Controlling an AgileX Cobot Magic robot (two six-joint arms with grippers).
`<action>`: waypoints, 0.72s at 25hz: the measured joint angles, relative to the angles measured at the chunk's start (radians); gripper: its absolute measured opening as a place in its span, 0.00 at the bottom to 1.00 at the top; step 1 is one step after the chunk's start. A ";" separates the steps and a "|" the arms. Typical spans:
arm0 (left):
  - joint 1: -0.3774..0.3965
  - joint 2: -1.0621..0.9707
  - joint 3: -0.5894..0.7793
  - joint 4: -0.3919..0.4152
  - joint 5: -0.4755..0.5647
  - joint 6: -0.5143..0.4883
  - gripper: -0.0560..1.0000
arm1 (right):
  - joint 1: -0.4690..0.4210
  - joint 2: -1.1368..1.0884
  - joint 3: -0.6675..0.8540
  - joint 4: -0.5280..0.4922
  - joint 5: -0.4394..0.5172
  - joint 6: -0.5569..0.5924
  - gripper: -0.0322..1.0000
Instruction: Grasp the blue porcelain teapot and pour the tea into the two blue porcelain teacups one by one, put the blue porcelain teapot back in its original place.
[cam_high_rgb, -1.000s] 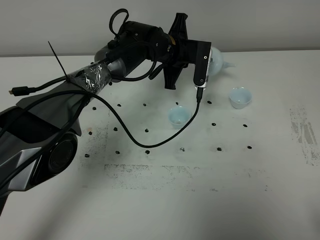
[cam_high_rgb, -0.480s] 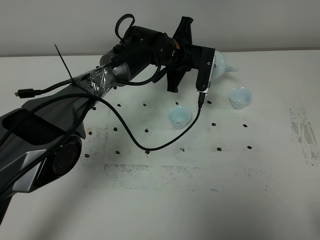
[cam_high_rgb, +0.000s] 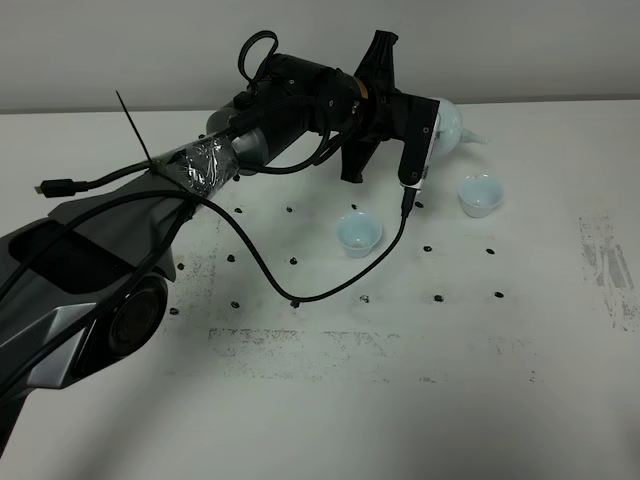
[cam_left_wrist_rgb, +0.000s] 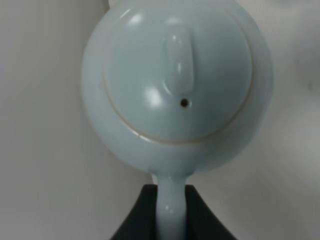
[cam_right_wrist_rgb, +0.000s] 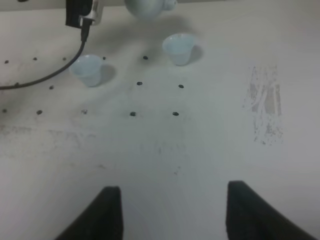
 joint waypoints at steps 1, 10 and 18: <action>0.000 0.002 0.000 0.000 -0.007 0.006 0.13 | 0.000 0.000 0.000 0.000 0.000 0.000 0.50; -0.006 0.021 0.000 0.025 -0.027 0.048 0.13 | 0.000 0.000 0.000 0.000 0.000 0.000 0.50; -0.006 0.035 0.000 0.026 -0.049 0.114 0.13 | 0.000 0.000 0.000 0.000 0.000 0.000 0.50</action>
